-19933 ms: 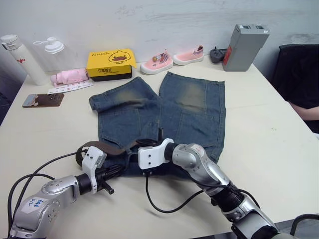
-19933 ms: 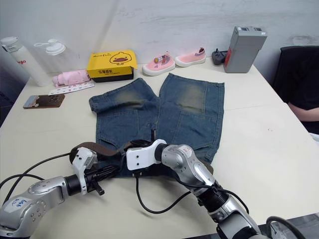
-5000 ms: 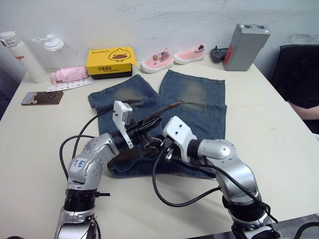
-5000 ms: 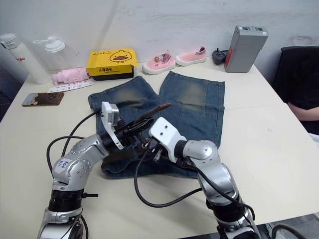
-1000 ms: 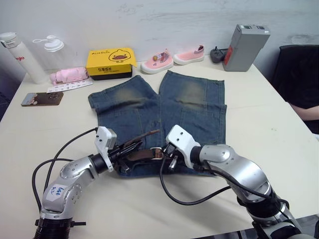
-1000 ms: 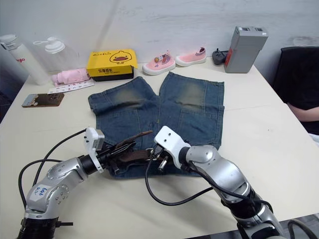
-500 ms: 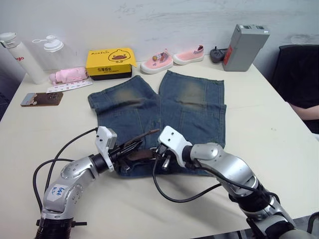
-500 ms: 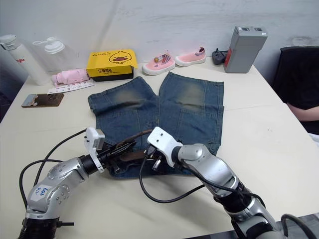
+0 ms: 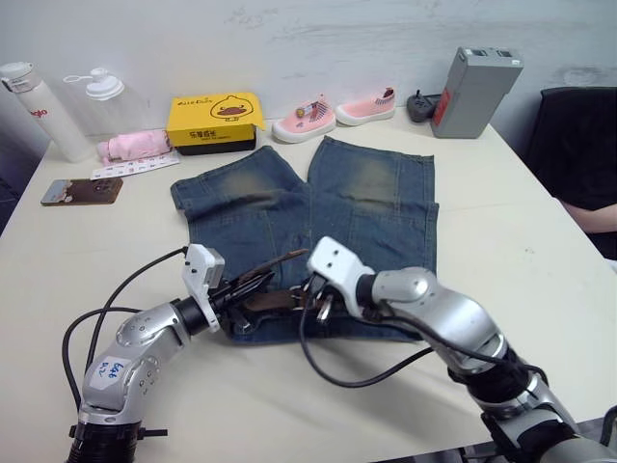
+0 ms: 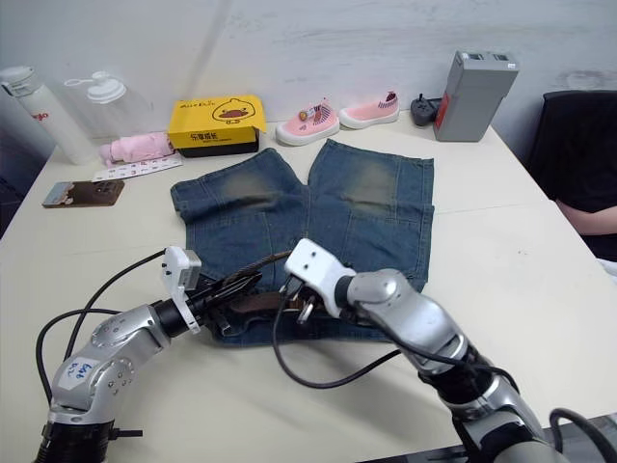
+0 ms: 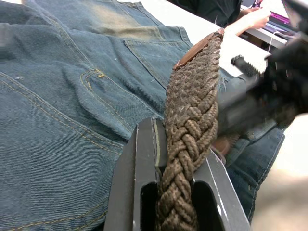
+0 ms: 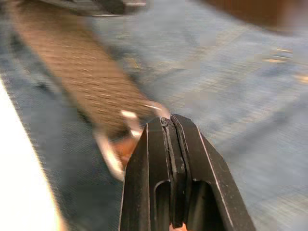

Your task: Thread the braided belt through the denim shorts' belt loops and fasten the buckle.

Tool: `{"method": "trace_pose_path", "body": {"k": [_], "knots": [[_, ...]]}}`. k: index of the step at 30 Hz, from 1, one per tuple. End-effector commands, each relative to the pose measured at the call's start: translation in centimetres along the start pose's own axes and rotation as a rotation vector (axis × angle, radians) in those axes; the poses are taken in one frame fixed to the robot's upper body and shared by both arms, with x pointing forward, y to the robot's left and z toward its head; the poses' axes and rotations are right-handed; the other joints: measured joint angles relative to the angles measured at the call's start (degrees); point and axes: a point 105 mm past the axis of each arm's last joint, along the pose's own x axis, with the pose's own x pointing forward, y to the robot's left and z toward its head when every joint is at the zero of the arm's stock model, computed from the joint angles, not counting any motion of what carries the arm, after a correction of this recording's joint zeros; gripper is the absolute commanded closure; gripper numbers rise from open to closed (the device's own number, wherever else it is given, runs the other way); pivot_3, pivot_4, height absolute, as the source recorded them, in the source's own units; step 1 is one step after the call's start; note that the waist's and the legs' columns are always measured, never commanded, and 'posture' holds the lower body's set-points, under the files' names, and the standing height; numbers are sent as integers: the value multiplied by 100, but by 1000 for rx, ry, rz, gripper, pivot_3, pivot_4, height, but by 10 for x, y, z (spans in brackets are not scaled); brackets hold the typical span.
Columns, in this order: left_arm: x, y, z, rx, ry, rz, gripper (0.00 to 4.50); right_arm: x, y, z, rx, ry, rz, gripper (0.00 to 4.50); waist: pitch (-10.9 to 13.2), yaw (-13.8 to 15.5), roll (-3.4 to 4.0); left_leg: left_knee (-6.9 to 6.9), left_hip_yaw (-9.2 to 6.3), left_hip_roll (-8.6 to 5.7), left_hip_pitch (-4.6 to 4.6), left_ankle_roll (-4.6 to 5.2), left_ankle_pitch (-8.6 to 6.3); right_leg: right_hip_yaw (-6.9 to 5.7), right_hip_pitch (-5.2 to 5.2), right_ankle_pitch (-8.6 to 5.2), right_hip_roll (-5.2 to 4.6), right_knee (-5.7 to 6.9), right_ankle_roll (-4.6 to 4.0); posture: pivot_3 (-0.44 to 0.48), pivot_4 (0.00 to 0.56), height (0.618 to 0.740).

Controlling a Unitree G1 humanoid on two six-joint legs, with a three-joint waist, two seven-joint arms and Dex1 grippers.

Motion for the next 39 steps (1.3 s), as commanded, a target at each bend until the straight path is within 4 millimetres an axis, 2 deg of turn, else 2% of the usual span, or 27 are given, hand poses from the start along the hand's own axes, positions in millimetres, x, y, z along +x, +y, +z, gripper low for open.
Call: {"method": "trace_pose_path", "body": {"k": [1,13,18,27,39], "knots": [[-4,1,9,34,-28,7,4500,-11,-6,5,-15,-36,-29,4447,0,-11,0,-2,3,1,2,0,0,1,0,0,2,0,0,0,150,706],[-4,2,11,43,-31,10,4500,12,13,7,-43,-21,74,4447,0,-9,0,-1,4,2,2,-1,0,1,-1,0,2,1,0,0,150,706],[-5,2,11,42,-31,11,4500,21,11,0,-46,10,83,4447,0,-12,0,-1,5,2,2,0,0,1,-1,0,2,1,0,0,150,706],[-5,4,11,49,-35,20,4500,23,24,-9,-63,45,161,4447,0,-15,0,-1,6,3,3,-1,0,1,-1,0,3,1,0,0,150,706],[-4,4,10,65,-30,11,4500,21,26,-11,-108,56,184,4447,0,-14,0,-2,5,3,5,-1,0,2,0,0,2,1,0,0,150,706]]}}
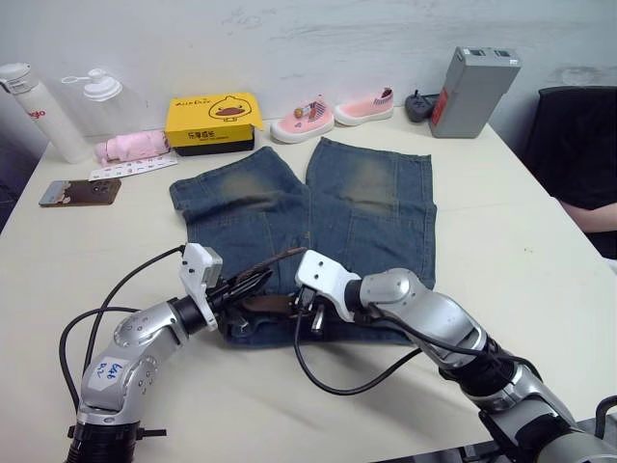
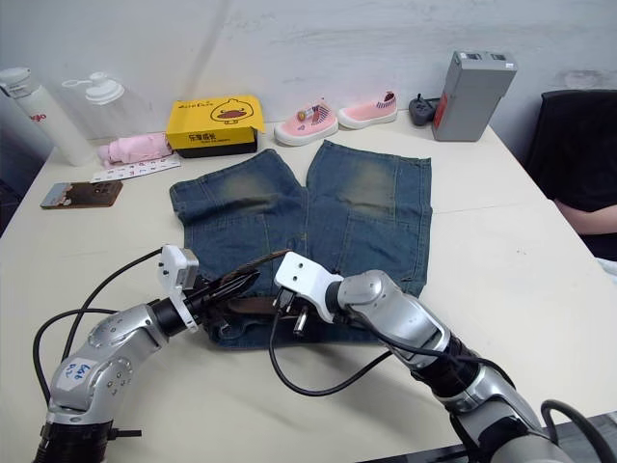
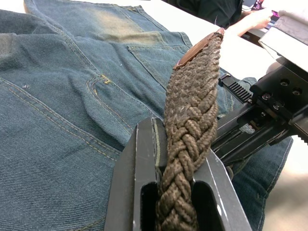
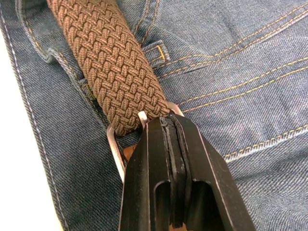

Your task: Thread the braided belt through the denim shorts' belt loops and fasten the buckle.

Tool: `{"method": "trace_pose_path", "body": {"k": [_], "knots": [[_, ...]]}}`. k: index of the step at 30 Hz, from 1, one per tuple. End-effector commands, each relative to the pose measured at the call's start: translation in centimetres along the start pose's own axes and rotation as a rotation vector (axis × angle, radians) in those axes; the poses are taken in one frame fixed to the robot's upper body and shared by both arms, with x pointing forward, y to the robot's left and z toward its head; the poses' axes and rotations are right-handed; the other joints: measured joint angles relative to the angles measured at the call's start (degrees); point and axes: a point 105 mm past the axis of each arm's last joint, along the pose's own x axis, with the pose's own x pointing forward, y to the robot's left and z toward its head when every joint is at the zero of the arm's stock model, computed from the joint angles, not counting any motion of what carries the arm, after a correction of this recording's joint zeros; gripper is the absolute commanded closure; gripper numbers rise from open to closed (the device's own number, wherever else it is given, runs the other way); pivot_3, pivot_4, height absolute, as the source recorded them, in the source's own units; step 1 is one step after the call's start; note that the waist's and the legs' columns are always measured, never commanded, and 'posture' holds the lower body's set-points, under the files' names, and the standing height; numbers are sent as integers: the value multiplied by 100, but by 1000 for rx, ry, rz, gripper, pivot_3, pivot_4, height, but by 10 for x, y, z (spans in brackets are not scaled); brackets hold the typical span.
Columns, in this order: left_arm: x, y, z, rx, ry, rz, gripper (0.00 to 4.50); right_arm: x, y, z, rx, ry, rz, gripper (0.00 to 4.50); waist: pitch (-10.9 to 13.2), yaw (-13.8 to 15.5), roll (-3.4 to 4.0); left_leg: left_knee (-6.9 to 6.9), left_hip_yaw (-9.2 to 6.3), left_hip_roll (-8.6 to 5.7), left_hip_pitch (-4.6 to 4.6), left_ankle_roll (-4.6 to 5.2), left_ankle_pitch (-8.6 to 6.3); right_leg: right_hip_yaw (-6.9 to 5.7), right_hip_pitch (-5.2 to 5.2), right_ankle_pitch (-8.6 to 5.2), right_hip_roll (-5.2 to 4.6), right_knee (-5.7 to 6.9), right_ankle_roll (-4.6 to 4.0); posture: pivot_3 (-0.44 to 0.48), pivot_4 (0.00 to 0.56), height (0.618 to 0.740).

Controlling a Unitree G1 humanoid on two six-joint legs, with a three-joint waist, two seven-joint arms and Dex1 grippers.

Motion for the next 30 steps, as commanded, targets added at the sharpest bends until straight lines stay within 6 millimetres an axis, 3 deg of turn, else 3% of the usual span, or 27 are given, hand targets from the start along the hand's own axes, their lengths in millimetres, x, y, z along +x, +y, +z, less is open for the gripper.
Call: {"method": "trace_pose_path", "body": {"k": [1,15,23,30], "knots": [[-3,2,8,41,-20,4,4500,1,9,0,-40,9,43,4447,0,0,0,0,0,0,0,0,0,0,0,0,0,0,0,0,150,706],[-3,3,7,40,-16,2,4500,-9,6,2,-62,8,12,4447,0,7,0,1,-1,0,-1,0,0,-1,0,0,-1,-1,0,0,150,706],[-2,4,6,39,-14,1,4500,-18,-4,17,-27,-58,-16,4447,0,7,0,0,-2,0,-2,0,0,-1,0,0,-1,-1,0,0,150,706],[-2,4,7,39,-16,1,4500,-14,-2,18,-49,-48,33,4447,1,2,0,0,-2,0,-2,0,0,-1,-1,0,-1,-1,0,0,150,706]]}}
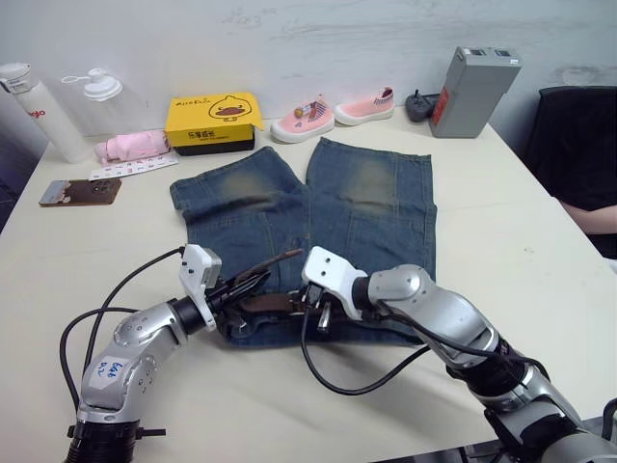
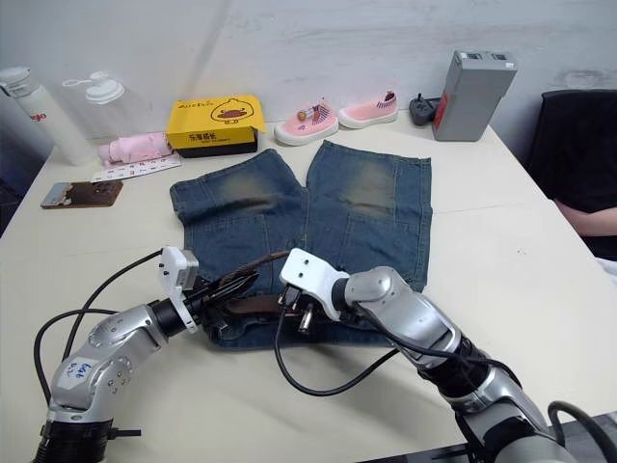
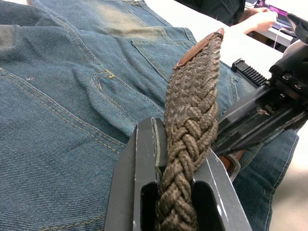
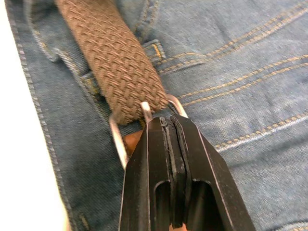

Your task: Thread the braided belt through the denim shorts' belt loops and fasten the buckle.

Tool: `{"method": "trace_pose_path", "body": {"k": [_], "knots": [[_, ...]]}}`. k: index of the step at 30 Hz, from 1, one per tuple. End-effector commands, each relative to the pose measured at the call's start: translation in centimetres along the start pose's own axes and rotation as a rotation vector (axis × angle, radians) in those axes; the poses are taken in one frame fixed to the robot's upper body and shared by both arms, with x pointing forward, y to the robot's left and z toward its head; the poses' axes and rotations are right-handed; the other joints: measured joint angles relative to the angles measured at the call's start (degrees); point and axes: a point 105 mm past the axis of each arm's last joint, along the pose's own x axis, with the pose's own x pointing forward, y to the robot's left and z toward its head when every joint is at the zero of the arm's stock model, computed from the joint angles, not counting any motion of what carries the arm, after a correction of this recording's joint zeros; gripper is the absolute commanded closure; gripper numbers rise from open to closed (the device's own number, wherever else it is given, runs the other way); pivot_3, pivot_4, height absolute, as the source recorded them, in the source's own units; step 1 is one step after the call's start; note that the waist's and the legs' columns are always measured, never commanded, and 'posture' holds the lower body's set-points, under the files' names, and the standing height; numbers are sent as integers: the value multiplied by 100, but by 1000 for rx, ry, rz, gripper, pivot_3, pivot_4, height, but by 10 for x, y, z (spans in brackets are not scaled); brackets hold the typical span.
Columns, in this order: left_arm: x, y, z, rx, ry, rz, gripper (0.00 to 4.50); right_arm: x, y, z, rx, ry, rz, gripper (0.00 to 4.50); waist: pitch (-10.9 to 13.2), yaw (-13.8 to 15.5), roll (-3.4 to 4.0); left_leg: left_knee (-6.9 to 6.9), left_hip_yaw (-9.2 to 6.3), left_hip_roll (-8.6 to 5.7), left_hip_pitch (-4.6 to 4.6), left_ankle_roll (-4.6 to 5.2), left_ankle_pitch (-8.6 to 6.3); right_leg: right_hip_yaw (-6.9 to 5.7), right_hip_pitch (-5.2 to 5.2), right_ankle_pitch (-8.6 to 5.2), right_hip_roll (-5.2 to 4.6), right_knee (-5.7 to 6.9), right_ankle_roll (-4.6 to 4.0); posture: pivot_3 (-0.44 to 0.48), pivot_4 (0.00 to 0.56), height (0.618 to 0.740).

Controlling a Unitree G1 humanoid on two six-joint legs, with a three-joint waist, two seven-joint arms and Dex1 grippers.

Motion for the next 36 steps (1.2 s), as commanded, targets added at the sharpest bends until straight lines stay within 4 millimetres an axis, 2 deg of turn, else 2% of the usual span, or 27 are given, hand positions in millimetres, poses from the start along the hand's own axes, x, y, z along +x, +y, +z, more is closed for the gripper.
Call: {"method": "trace_pose_path", "body": {"k": [1,16,23,27,36], "knots": [[-1,-1,11,49,-30,-7,4500,0,1,13,-49,-30,30,4447,0,3,0,0,0,0,0,0,0,0,0,0,0,0,0,0,150,706],[-3,-2,10,47,-34,1,4500,13,5,0,-75,20,81,4447,0,-2,0,0,2,0,1,0,0,0,0,0,0,1,0,0,150,706],[-3,-3,10,46,-32,-2,4500,2,-10,9,-74,-11,32,4447,0,0,0,1,2,0,1,0,0,0,0,0,0,1,0,0,150,706],[-3,-2,10,45,-32,-1,4500,-6,-10,15,-80,-38,53,4447,0,4,0,1,2,0,0,0,0,-1,0,0,0,1,0,0,150,706],[-3,-1,10,47,-35,2,4500,0,-5,15,-91,-33,99,4447,0,3,0,1,2,0,0,0,0,-1,0,0,0,0,0,0,150,706]]}}
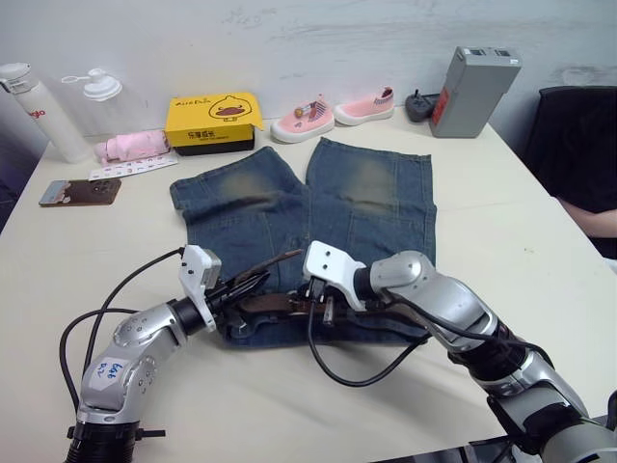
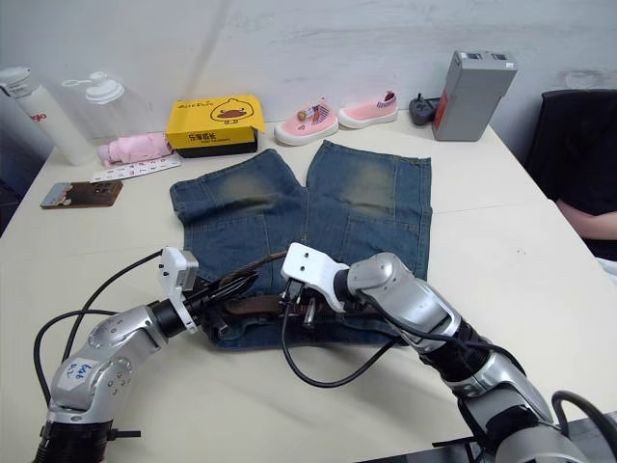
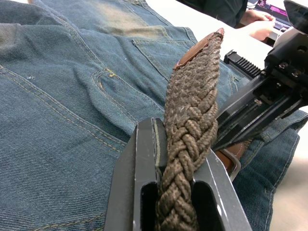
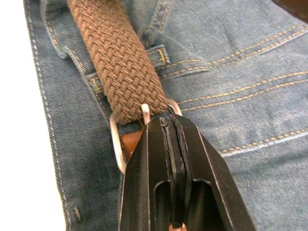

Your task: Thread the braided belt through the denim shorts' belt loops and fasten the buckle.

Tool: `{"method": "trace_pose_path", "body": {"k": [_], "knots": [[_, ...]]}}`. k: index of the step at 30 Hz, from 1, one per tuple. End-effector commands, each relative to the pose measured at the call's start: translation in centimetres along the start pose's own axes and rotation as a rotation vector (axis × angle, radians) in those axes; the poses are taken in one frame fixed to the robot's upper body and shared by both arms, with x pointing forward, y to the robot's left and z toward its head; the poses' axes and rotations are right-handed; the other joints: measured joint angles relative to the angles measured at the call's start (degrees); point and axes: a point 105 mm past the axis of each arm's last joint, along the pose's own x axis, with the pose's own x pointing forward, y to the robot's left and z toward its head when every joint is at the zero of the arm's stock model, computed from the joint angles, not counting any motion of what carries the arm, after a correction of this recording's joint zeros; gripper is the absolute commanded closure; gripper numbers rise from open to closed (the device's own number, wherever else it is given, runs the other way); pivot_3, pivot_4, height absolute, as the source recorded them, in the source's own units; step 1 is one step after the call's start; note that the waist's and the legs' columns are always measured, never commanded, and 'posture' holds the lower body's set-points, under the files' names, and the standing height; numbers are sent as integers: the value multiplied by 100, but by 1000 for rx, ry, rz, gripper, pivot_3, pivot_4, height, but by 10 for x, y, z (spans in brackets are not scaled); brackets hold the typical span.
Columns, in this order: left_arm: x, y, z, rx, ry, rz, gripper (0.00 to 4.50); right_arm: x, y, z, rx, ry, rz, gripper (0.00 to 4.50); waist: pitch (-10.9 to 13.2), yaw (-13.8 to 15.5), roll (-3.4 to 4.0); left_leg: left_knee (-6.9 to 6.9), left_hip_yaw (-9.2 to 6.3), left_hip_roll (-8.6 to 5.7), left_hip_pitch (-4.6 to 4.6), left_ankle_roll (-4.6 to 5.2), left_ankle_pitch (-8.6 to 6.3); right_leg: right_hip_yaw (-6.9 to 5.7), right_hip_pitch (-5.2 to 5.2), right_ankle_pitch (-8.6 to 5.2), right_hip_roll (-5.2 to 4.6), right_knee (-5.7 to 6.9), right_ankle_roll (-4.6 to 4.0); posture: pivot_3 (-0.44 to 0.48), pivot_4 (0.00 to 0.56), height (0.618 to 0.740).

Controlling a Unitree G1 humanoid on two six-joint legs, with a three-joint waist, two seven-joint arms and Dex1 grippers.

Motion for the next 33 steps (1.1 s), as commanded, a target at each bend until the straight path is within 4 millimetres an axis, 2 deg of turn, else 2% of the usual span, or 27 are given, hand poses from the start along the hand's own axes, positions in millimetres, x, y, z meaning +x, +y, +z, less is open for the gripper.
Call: {"method": "trace_pose_path", "body": {"k": [1,19,27,33], "knots": [[-2,-1,11,48,-35,0,4500,1,1,10,-44,-25,12,4447,0,2,0,0,0,0,0,0,0,0,0,0,0,0,0,0,150,706],[-3,-1,12,49,-40,7,4500,17,10,-11,-67,57,58,4447,0,-5,0,0,3,0,3,0,0,1,1,0,1,0,0,0,150,706],[-3,-2,11,48,-39,6,4500,4,3,-1,-94,23,47,4447,-1,0,-1,0,2,1,4,0,0,1,2,0,1,0,0,0,150,706],[-3,-3,11,46,-38,5,4500,4,2,0,-108,27,60,4447,-1,1,-1,0,2,0,3,0,0,0,2,0,0,0,0,0,150,706]]}}
